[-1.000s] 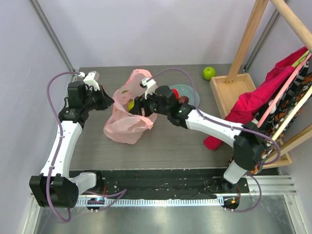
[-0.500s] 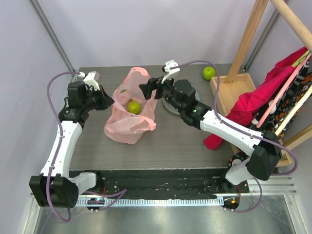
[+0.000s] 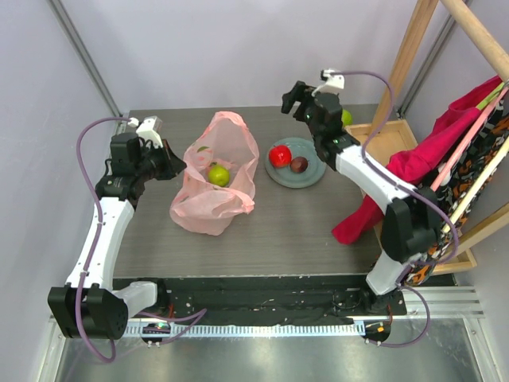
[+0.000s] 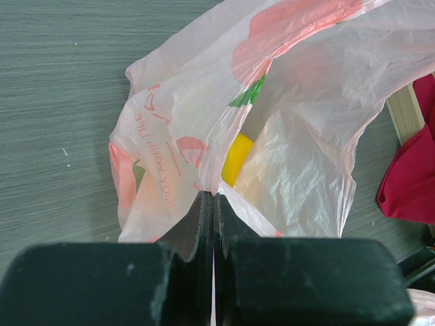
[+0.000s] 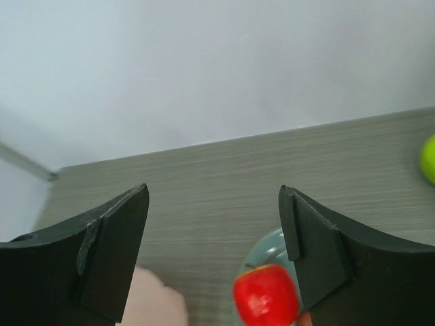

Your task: Place the fruits into the plastic bag

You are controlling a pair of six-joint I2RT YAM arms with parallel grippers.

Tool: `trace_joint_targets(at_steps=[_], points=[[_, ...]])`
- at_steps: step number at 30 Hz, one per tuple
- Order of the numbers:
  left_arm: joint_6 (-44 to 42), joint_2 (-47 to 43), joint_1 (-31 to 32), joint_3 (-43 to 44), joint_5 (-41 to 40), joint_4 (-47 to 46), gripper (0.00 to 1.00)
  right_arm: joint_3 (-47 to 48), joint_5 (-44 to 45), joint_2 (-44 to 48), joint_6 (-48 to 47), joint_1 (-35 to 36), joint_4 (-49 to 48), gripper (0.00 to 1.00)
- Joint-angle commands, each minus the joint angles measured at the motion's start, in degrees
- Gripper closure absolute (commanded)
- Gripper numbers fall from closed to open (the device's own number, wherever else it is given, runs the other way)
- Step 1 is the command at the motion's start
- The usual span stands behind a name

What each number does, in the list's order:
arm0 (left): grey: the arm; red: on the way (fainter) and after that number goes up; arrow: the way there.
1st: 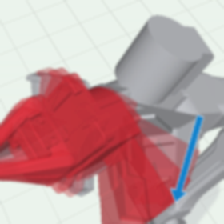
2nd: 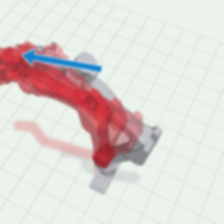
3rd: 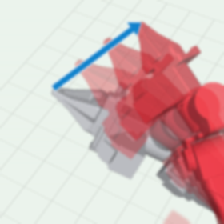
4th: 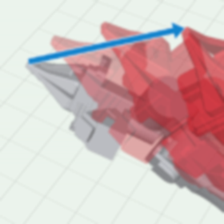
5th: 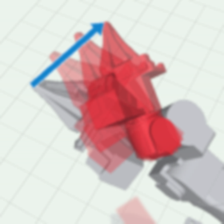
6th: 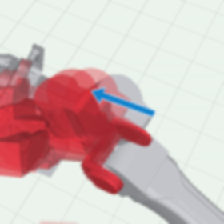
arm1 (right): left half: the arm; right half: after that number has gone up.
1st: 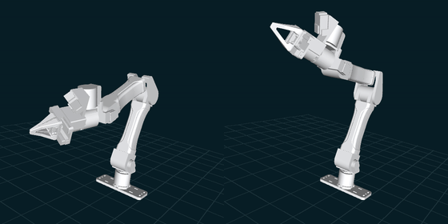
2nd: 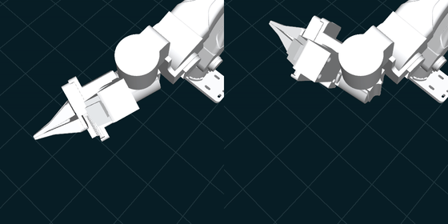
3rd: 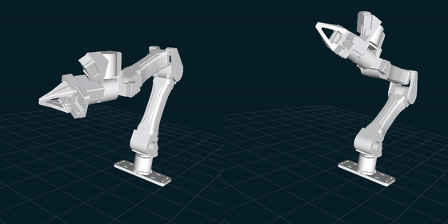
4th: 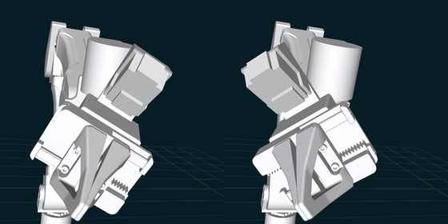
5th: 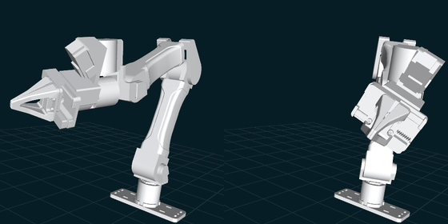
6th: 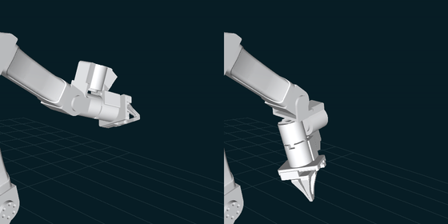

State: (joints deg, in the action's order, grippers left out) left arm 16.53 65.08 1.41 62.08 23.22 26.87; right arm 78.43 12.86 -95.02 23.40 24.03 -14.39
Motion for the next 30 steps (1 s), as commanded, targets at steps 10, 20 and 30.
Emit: trace_joint_targets(at_steps=[10,20,30], points=[[0.34,0.57,-0.27,0.67,1.21,-1.03,1.0,44.87,21.68,-34.87,-8.01,-8.73,34.87,0.01],[0.43,1.19,-0.27,0.76,1.48,-0.86,1.0,51.55,20.45,-43.13,-9.86,-15.5,35.13,0.0],[0.16,1.63,-0.27,0.85,0.77,-0.51,1.0,56.22,13.77,-50.35,-12.94,-19.02,33.82,0.0]])
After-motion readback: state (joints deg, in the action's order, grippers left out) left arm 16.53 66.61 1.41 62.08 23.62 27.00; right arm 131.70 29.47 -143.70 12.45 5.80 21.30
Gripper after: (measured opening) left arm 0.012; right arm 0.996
